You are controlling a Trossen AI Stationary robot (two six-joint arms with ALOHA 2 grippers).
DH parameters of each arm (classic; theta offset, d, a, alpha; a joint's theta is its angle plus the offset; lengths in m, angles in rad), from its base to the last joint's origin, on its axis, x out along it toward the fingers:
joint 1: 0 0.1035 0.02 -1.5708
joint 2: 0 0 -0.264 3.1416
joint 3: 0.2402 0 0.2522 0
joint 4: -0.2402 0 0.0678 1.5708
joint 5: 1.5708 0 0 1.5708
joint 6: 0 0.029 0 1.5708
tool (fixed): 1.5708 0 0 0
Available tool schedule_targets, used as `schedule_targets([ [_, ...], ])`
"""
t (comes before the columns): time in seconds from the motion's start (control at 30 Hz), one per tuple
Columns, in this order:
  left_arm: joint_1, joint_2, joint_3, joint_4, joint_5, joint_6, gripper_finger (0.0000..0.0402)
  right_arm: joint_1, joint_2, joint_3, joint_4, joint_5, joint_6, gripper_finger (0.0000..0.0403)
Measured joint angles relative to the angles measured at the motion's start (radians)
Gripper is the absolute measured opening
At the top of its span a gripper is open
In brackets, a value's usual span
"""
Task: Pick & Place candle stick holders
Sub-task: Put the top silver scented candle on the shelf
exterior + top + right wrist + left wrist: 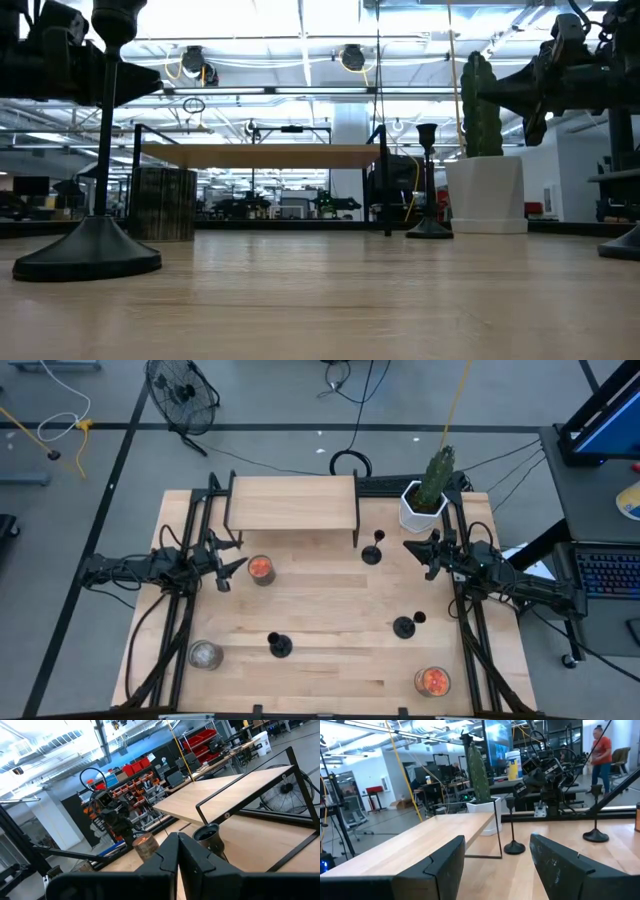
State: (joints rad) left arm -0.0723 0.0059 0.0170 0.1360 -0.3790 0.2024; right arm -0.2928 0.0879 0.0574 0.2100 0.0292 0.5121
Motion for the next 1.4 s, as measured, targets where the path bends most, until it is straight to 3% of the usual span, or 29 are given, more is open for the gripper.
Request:
schedule_targets([
  [0.43, 0.0, 0.0, 0.0, 0.013, 0.008, -0.022, 0.0232, 0.0, 0.0, 0.0, 0.0, 0.0, 0.0, 0.0004],
  [0.53, -0.001, 0.0, 0.0, 0.057, 0.061, -0.205, 0.0232, 0.0, 0.0, 0.0, 0.0, 0.0, 0.0, 0.0004],
  [0.73, -0.001, 0.0, 0.0, 0.171, 0.076, -0.383, 0.0232, 0.0, 0.0, 0.0, -0.001, 0.001, 0.0, 0.0004],
  [0.9, -0.001, 0.0, 0.0, 0.201, 0.14, -0.671, 0.0232, 0.0, 0.0, 0.0, -0.001, 0.001, 0.0, 0.0004],
  [1.0, -0.002, 0.001, 0.0, 0.163, 0.212, -0.768, 0.0232, 0.0, 0.0, 0.0, -0.001, 0.001, -0.001, 0.0004],
  [1.17, -0.008, 0.012, 0.016, 0.104, 0.221, -0.903, 0.0232, 0.0, 0.0, 0.0, -0.001, 0.001, 0.0, 0.0004],
  [1.4, -0.055, 0.183, 0.262, -0.294, 0.195, -0.989, 0.0232, 0.0, 0.0, 0.0, -0.001, 0.001, 0.0, 0.0004],
])
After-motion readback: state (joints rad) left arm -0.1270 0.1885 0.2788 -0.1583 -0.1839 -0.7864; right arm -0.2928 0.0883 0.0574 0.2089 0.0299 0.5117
